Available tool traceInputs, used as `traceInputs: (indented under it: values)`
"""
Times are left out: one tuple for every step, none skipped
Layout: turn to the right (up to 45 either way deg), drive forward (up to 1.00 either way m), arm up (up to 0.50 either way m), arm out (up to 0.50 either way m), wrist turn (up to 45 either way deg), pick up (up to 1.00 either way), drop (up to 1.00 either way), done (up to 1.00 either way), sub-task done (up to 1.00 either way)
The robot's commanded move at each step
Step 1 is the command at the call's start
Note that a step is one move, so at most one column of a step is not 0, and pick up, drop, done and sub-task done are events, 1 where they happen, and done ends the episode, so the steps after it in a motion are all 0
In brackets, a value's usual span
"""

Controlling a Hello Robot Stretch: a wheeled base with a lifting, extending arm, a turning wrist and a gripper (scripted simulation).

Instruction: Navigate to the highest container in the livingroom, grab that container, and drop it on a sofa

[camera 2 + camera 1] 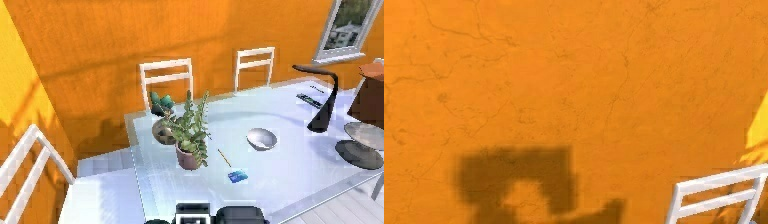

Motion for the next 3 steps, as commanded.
traceInputs:
  values:
    - [0.0, 0.00, 0.00, 0.50, 0.0, 0.00, 0.00, 0.00, 0.00]
    - [0.0, 0.00, 0.00, 0.00, 45.0, 0.00, 0.00, 0.00, 0.00]
    - [0.0, 0.00, 0.00, 0.00, 45.0, 0.00, 0.00, 0.00, 0.00]
